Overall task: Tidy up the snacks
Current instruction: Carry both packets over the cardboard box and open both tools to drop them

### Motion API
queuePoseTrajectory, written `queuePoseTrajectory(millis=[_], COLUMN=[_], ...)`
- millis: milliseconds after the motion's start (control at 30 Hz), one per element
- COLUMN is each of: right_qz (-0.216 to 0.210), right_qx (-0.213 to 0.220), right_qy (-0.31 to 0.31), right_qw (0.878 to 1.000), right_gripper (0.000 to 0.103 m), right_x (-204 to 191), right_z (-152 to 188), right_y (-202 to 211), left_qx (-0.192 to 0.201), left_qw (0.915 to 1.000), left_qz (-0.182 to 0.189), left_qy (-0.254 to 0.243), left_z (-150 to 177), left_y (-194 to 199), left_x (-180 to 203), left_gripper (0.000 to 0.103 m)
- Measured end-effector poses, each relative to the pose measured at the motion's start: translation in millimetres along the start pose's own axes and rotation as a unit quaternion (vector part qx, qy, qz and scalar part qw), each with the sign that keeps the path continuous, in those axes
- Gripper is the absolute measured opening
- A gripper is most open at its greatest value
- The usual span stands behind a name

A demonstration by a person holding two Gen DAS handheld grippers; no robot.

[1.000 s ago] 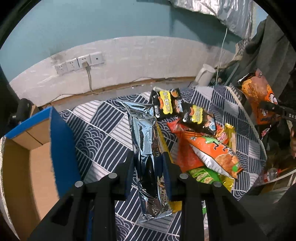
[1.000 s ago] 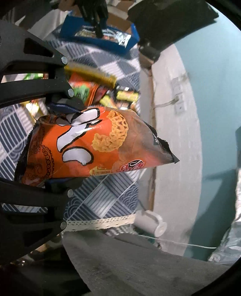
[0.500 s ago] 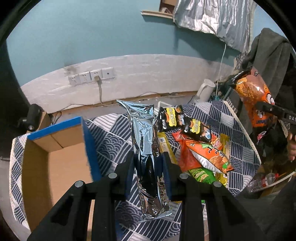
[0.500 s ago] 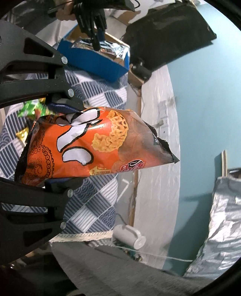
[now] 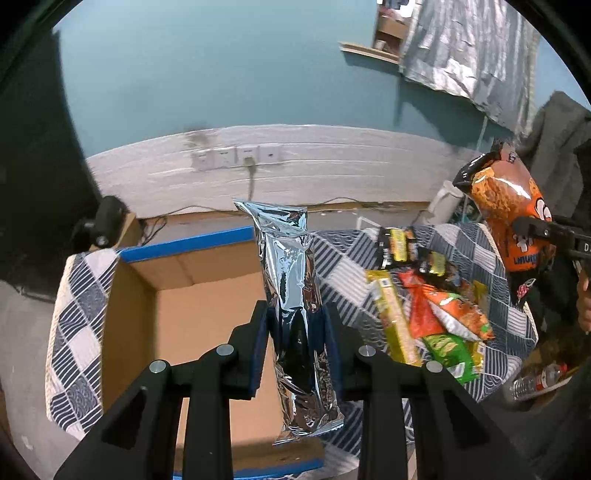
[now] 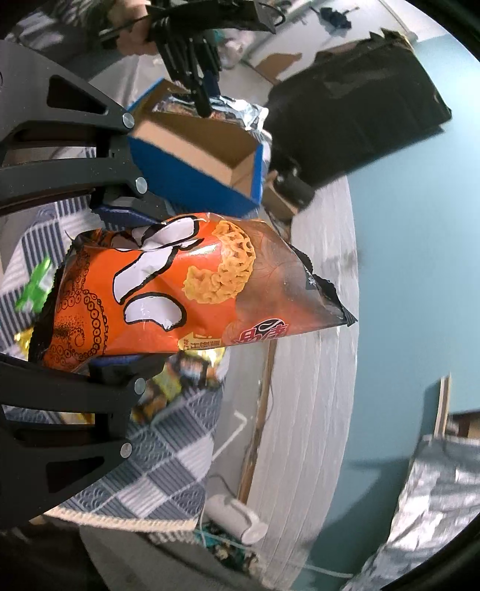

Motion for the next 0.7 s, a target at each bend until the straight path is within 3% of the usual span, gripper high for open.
queuePoseTrajectory(millis=[467,700], right_qz=[-0.063,-0.088], right_qx=[-0.053,-0.080], right_qy=[0.062,0.081], right_qw=[0.995,0.990], right_gripper=[0.052,0.052], right_x=[-99.5,-146.4], right_z=[-30.0,-39.1], right_y=[-70.4,-102.7], left_qx=[0.002,-0.015], left_qw=[0.9983,0.9961], left_qz=[-0.039,-0.050], left_qy=[0.044,0.071], left_z=[22.5,39.7], left_y=[7.2,-0.6], left_x=[-70.4,-107.1], left_gripper=[0.029,0.029])
Point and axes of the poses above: each gripper's, at about its wrist camera, not at the fingertips, and y roughly against the way its jaws point, x to its right, z to its underside, the point moved 1 cm from there along -y, roughly the way its jaws point, and after that the axes turned 4 degrees about -x, right-handed, at the moved point
